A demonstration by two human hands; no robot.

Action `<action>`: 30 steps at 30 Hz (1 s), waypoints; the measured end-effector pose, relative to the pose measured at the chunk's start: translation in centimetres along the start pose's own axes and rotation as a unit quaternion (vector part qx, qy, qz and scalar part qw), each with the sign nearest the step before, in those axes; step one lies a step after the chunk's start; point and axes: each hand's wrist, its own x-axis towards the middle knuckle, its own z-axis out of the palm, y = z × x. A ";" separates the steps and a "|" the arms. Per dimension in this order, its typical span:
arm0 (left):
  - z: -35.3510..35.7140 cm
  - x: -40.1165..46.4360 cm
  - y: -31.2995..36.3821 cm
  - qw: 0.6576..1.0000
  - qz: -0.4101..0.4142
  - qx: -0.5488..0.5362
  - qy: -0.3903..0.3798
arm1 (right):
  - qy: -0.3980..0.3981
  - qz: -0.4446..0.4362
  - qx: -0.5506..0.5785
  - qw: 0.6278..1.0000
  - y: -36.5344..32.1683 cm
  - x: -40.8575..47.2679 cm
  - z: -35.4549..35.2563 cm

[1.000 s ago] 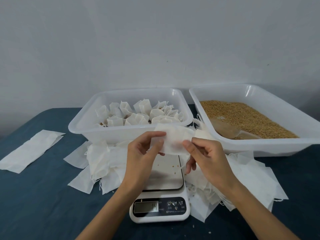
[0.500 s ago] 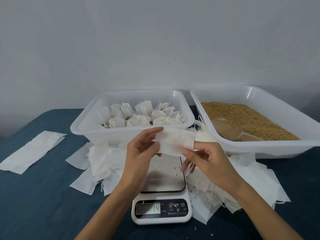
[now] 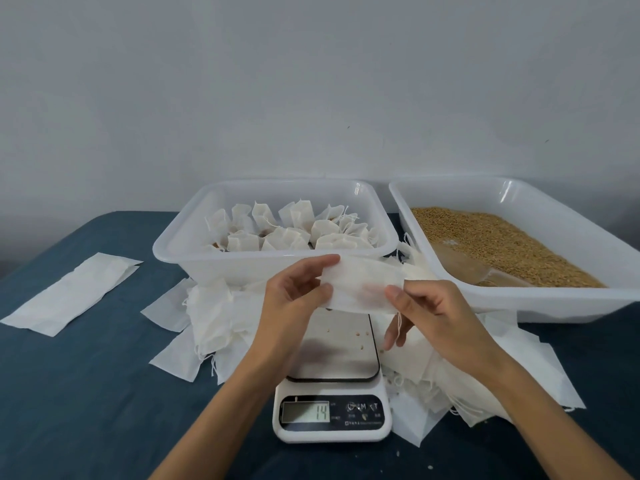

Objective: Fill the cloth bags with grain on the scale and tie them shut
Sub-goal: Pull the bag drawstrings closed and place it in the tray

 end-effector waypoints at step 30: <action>2.1 -0.7 -1.4 0.994 0.010 0.063 -0.084 | -0.325 0.212 -0.326 0.862 -11.6 7.6 2.2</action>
